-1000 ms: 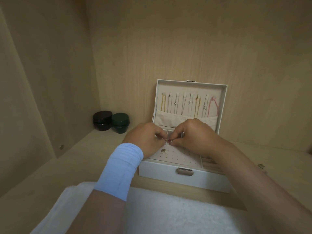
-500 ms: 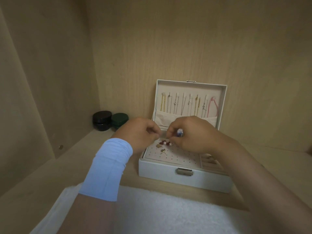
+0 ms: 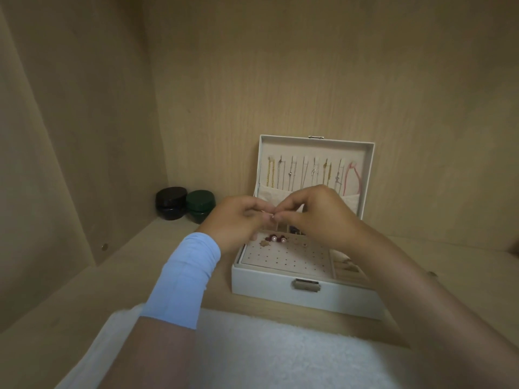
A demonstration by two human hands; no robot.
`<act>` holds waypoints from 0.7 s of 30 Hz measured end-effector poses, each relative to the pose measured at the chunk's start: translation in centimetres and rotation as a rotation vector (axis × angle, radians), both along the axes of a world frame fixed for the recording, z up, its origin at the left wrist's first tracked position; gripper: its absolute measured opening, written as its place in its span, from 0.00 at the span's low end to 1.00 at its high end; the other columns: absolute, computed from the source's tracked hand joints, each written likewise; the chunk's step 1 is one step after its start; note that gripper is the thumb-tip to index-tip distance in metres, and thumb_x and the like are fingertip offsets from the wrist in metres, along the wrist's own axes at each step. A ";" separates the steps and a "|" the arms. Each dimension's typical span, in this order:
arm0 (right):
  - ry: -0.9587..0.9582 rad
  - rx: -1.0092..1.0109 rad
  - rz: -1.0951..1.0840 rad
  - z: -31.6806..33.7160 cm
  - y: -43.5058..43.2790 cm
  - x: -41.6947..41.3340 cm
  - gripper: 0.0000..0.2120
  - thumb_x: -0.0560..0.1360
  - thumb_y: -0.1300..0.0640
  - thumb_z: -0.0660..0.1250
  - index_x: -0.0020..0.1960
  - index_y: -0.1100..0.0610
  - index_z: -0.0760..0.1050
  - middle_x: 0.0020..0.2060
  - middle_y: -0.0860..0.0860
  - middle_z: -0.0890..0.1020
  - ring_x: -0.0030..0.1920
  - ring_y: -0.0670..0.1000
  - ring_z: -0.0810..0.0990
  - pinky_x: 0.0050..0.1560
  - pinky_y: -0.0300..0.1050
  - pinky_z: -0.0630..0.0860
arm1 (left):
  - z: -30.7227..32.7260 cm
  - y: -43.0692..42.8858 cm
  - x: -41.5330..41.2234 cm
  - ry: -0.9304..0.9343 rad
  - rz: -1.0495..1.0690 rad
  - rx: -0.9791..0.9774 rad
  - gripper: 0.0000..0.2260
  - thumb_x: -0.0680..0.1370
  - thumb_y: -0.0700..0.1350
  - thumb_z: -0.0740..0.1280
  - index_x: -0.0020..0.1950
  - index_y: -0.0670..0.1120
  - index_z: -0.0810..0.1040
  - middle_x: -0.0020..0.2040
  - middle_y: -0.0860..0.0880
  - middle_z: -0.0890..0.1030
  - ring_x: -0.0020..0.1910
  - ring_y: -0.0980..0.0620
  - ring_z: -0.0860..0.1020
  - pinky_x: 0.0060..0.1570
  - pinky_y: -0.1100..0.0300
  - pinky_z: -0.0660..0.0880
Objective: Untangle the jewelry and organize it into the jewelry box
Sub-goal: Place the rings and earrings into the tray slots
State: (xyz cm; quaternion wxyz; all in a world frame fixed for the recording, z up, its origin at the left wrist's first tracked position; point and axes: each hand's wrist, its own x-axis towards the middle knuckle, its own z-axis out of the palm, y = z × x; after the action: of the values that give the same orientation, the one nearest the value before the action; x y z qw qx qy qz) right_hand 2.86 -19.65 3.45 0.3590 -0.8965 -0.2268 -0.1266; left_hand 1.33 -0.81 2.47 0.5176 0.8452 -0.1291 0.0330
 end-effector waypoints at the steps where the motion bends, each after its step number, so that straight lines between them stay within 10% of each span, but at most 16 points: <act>1: -0.001 0.068 -0.012 0.1 -0.2 0.1 0.01 0.72 0.51 0.76 0.42 0.46 0.86 0.37 0.39 0.85 0.38 0.37 0.81 0.46 0.42 0.77 | 0.1 -0.2 0.0 0.013 -0.001 -0.052 0.07 0.76 0.46 0.71 0.53 0.53 0.83 0.37 0.58 0.84 0.30 0.60 0.76 0.42 0.60 0.78; 14: 0.051 0.201 -0.028 1.1 -1.5 -1.2 0.02 0.74 0.55 0.75 0.45 0.51 0.87 0.36 0.43 0.86 0.33 0.35 0.79 0.40 0.33 0.73 | 0.0 -2.2 -0.4 0.018 0.044 -0.222 0.05 0.73 0.45 0.75 0.47 0.51 0.85 0.42 0.53 0.86 0.36 0.55 0.78 0.41 0.61 0.78; 21: -0.103 -0.284 -0.137 -1.0 -2.3 -3.8 0.03 0.72 0.44 0.74 0.44 0.41 0.84 0.41 0.36 0.79 0.42 0.38 0.76 0.43 0.40 0.69 | 0.5 -0.8 -0.9 -0.047 -0.019 0.411 0.03 0.73 0.47 0.74 0.44 0.56 0.85 0.41 0.60 0.81 0.43 0.60 0.78 0.48 0.63 0.75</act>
State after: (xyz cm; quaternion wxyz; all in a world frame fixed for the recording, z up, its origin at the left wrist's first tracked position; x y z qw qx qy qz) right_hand -0.94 -21.93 2.45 0.2069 -0.9439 -0.1987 -0.1635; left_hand 0.46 -1.58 3.02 0.3313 0.9308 -0.1532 0.0210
